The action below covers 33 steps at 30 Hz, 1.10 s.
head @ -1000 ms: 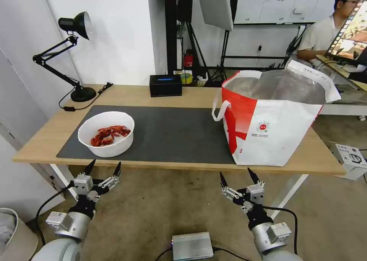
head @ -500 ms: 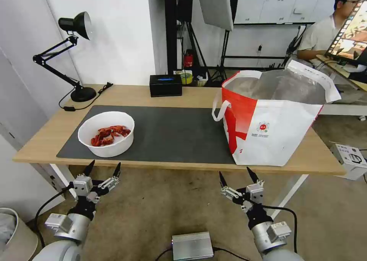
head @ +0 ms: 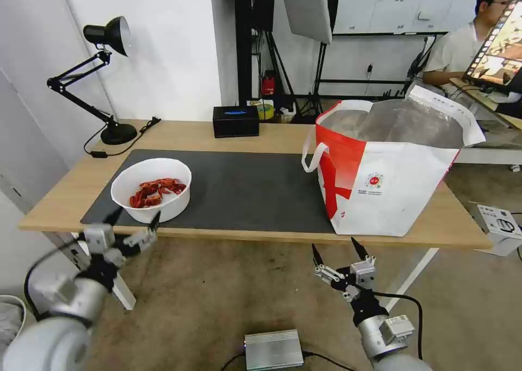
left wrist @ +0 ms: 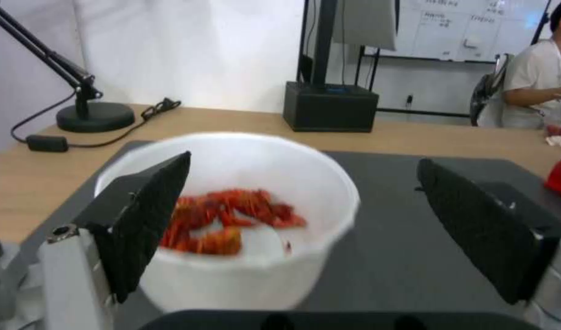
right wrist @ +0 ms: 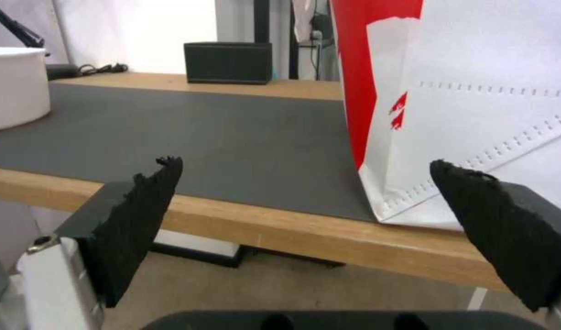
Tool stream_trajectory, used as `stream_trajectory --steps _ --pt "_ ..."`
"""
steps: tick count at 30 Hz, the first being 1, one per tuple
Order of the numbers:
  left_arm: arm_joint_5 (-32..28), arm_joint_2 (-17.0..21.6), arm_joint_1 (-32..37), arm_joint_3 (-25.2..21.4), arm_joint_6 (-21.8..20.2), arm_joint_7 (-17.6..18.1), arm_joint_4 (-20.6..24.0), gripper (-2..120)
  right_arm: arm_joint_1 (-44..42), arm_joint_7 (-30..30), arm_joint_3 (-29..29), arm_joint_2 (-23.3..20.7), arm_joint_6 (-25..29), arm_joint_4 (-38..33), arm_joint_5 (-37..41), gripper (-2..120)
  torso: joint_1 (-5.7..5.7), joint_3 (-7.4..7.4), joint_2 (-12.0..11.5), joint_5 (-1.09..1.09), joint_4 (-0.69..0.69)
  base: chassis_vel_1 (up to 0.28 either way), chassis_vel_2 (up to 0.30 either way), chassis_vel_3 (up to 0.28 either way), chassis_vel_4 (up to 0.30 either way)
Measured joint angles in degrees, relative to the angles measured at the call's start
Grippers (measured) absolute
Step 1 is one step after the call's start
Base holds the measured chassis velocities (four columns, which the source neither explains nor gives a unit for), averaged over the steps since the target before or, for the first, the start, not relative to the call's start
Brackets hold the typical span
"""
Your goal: Pick up the trash from the table and place it into the takeout bag.
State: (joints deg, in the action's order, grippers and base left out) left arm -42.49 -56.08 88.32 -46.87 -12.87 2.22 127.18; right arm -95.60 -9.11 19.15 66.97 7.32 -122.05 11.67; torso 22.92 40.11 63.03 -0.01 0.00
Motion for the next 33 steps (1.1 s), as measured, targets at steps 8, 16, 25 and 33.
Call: stream_trajectory --steps 8,16,25,33 --pt "-16.0 13.9 -7.8 0.3 -8.0 9.1 -4.6 100 0.0 0.0 0.0 0.0 0.0 0.0 0.0 100 0.0 0.0 0.0 0.0 0.0 0.0 0.0 0.0 0.0" --pt "-33.6 22.2 -20.4 5.2 -21.3 18.1 -11.0 100 0.0 0.0 0.0 0.0 0.0 0.0 0.0 100 0.01 0.01 0.0 0.0 0.0 0.0 0.0 0.0 0.0" --pt "-40.3 26.1 -30.8 12.6 -29.1 19.5 -17.6 100 0.0 0.0 0.0 0.0 0.0 0.0 0.0 100 0.0 0.01 0.0 0.0 0.0 0.0 0.0 0.0 0.0" --pt "-41.5 29.0 -40.8 22.3 -29.9 15.2 -25.9 100 0.0 0.0 0.0 0.0 0.0 0.0 0.0 100 0.01 0.01 0.0 0.0 0.0 0.0 0.0 0.0 0.0"
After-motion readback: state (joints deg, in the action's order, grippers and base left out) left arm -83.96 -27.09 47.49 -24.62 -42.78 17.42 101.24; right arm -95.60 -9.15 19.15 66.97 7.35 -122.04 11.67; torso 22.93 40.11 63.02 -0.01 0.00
